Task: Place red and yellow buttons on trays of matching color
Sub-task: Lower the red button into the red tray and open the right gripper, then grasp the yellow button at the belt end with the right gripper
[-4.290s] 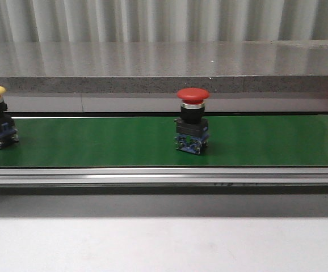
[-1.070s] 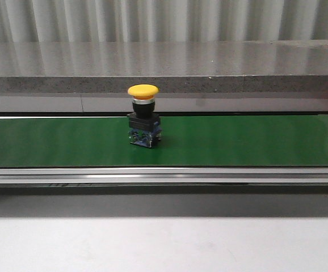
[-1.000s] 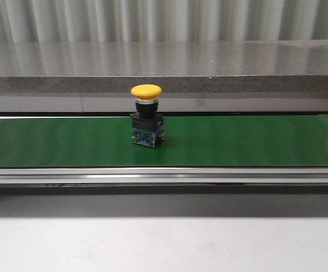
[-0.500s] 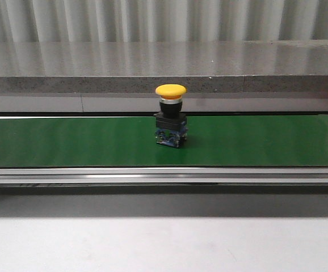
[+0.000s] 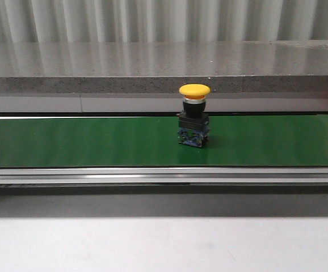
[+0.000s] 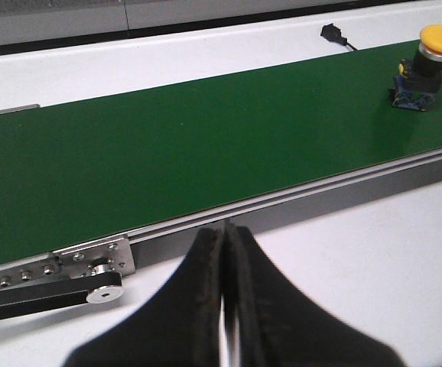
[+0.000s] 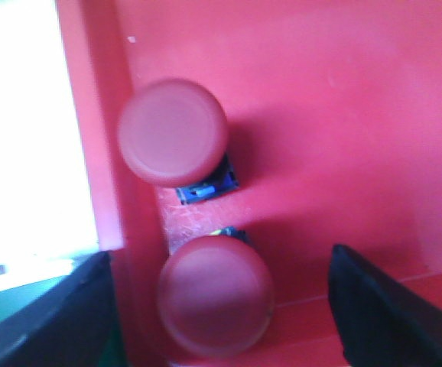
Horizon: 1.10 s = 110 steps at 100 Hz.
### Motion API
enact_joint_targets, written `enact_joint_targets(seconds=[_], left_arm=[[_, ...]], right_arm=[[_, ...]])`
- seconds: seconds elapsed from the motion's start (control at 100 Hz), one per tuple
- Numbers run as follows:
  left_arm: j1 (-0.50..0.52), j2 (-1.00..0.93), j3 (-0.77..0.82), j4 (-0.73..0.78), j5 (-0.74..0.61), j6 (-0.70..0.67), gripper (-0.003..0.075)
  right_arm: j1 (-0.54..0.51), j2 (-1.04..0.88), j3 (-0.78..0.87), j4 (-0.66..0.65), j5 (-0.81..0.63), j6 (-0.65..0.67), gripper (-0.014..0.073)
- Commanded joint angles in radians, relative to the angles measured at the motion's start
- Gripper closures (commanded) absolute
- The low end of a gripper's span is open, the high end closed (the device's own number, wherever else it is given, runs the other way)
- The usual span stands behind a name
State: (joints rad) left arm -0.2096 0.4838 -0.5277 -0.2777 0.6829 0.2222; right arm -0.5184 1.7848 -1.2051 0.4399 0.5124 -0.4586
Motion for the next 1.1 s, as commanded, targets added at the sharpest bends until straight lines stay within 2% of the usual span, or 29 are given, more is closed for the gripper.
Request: enact_joint_targets(seconds=[0.0, 0.29, 0.63, 0.85, 1.09], left_arm=[[-0.01, 0.006, -0.026, -0.026, -0.061, 0.003, 0.074], [-0.01, 0.006, -0.026, -0.026, -0.061, 0.003, 0.074], [-0.01, 0.006, -0.026, -0.026, -0.061, 0.003, 0.074], [-0.01, 0.006, -0.026, -0.026, -0.061, 0.003, 0.074], [-0.01, 0.006, -0.026, -0.026, -0.061, 0.003, 0.074]], right_arm=[[-0.004, -0.109, -0.004, 0.014, -0.016, -0.003, 0.0013], [-0.004, -0.348, 0.101, 0.025, 0.006, -0.003, 0.0013], [0.034, -0.542, 0.105, 0.083, 0.199, -0.003, 0.0008], [0.148, -0.567, 0.105, 0.127, 0.273, -0.004, -0.0057], [0.341, -0.564, 0.105, 0.127, 0.302, -0.048, -0.0053]])
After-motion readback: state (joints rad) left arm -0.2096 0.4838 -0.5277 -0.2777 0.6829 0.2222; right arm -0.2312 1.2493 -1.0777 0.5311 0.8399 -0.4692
